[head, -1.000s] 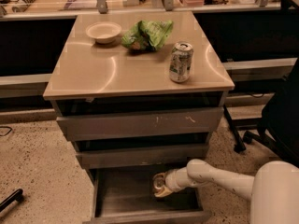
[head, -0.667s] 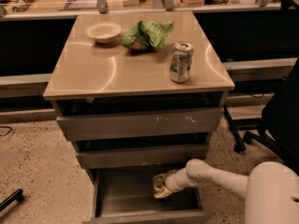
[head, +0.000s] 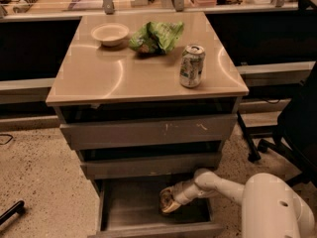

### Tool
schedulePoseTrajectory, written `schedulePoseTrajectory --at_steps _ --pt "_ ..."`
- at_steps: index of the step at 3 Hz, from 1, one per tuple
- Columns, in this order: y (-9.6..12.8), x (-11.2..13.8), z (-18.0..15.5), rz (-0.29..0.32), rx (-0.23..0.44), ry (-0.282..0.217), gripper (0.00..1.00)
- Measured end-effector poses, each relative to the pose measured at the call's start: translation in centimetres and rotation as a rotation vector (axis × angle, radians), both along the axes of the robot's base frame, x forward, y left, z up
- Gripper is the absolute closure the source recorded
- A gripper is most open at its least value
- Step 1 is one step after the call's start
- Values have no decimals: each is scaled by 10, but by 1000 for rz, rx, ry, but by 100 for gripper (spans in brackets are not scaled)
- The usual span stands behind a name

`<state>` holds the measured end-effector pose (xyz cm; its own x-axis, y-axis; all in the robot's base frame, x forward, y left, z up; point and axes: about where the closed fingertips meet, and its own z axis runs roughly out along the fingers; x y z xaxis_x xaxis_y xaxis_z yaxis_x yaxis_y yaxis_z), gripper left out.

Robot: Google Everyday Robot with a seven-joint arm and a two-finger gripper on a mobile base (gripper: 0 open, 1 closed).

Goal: Place orange can into bottom drawer

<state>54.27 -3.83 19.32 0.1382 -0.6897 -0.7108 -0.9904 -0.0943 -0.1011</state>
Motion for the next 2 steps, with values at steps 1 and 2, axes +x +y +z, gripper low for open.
schedulePoseTrajectory --at_steps 1,2 --pt "0 4 -19 3 5 18 100" --pt "-1 5 -22 1 8 16 100"
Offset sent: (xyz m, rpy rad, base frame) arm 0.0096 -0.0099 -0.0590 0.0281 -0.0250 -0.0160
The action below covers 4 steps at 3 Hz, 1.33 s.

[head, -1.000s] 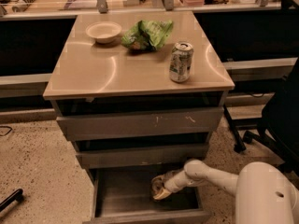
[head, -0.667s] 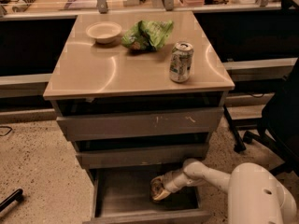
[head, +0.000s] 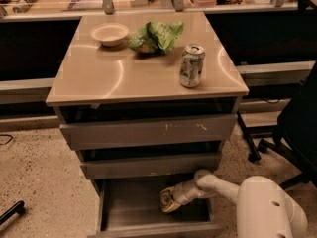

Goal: Place orange can into bottom drawer

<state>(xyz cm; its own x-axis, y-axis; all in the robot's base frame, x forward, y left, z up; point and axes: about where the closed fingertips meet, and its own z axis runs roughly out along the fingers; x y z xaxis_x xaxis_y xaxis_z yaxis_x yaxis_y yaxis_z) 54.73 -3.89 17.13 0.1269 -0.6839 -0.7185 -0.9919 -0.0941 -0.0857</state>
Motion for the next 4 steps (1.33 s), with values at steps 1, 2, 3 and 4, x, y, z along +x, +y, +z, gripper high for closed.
schedulePoseTrajectory --at_steps 1,2,3,4 --pt "-1 -1 -2 0 3 -8 100" --pt "-1 -1 -2 0 3 -8 83" --pt "-1 -1 -2 0 3 -8 60" --pt "-1 -1 -2 0 3 -8 36"
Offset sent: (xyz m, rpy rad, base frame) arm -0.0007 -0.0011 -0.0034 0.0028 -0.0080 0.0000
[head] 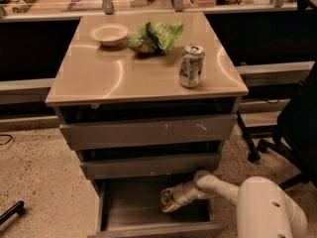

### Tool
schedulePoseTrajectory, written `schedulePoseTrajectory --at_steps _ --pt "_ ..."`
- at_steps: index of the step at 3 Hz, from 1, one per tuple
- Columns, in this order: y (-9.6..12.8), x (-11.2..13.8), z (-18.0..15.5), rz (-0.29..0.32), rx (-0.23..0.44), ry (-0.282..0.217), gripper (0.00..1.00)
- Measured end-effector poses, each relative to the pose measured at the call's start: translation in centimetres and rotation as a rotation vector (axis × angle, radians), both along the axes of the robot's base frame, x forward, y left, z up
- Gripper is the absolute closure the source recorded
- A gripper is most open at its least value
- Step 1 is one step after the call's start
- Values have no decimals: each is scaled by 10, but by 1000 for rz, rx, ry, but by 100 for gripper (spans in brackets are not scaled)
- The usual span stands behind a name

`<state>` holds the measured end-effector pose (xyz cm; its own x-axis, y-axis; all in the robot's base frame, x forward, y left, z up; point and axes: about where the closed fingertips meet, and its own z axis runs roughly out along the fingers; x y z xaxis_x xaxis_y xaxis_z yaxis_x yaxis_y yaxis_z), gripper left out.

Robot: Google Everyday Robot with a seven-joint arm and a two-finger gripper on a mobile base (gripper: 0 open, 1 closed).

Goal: Place orange can into bottom drawer

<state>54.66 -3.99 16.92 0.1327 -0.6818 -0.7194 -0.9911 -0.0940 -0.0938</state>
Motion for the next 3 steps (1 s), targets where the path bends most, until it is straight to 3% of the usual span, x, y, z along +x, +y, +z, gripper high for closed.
schedulePoseTrajectory --at_steps 1,2,3 --pt "0 0 0 0 0 0 13" --pt "0 0 0 0 0 0 0" --pt "0 0 0 0 0 0 0"
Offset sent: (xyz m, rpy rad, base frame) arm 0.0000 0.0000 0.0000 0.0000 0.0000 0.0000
